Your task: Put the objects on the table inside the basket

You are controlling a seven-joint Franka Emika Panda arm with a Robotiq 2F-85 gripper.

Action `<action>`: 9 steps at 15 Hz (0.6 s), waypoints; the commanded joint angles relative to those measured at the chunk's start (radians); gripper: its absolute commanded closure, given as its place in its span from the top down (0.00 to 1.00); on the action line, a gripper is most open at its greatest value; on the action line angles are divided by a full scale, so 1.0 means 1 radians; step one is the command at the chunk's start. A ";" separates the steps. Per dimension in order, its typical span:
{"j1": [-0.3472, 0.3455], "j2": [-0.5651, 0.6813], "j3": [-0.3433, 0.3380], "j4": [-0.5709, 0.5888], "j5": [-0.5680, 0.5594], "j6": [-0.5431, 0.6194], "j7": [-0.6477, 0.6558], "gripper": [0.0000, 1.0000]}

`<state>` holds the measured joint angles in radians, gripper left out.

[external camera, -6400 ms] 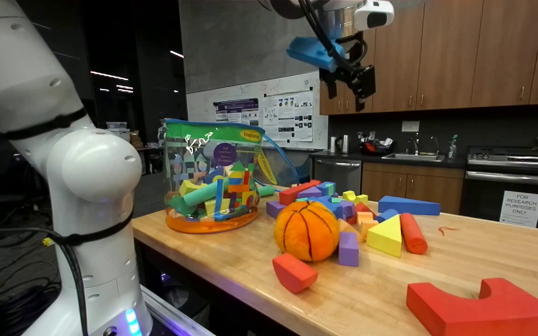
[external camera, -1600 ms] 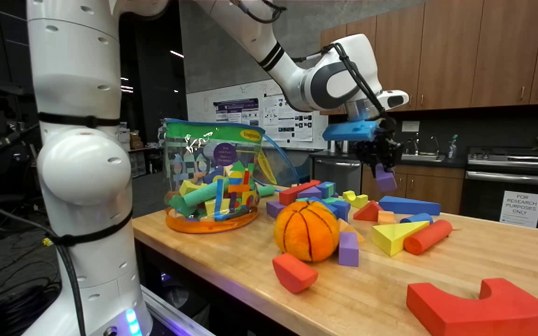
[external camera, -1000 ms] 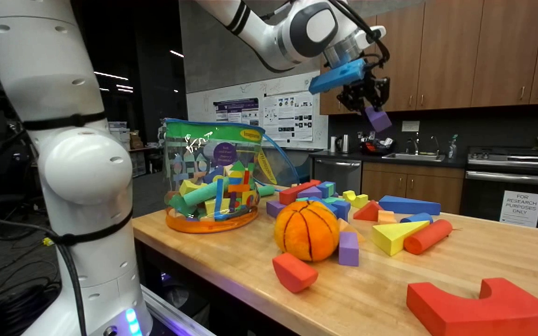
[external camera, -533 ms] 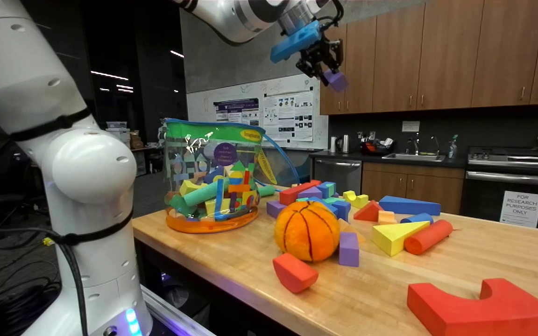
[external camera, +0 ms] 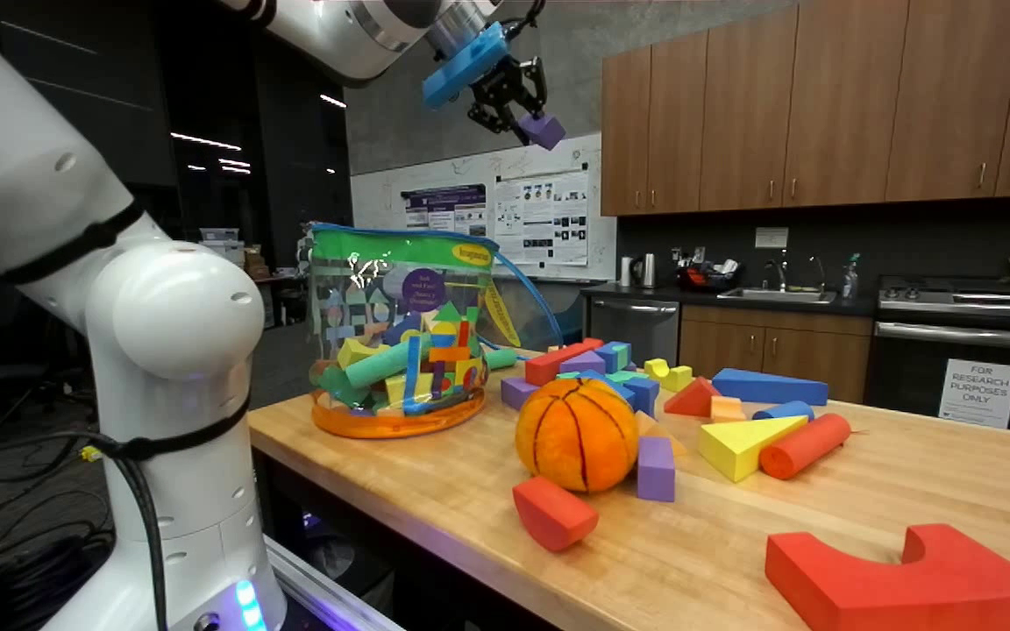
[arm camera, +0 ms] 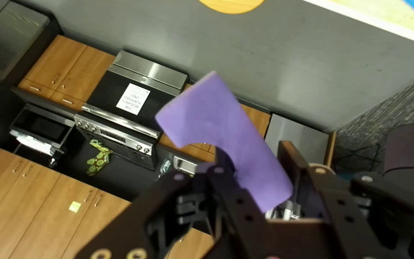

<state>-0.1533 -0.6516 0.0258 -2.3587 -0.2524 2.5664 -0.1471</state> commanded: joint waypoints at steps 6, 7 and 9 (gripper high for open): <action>0.026 -0.154 0.146 -0.210 -0.184 0.027 0.042 0.12; 0.032 -0.167 0.160 -0.231 -0.201 0.035 0.043 0.12; 0.041 -0.193 0.187 -0.271 -0.235 0.054 0.044 0.12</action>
<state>-0.1268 -0.7811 0.1840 -2.5607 -0.4300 2.5921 -0.1176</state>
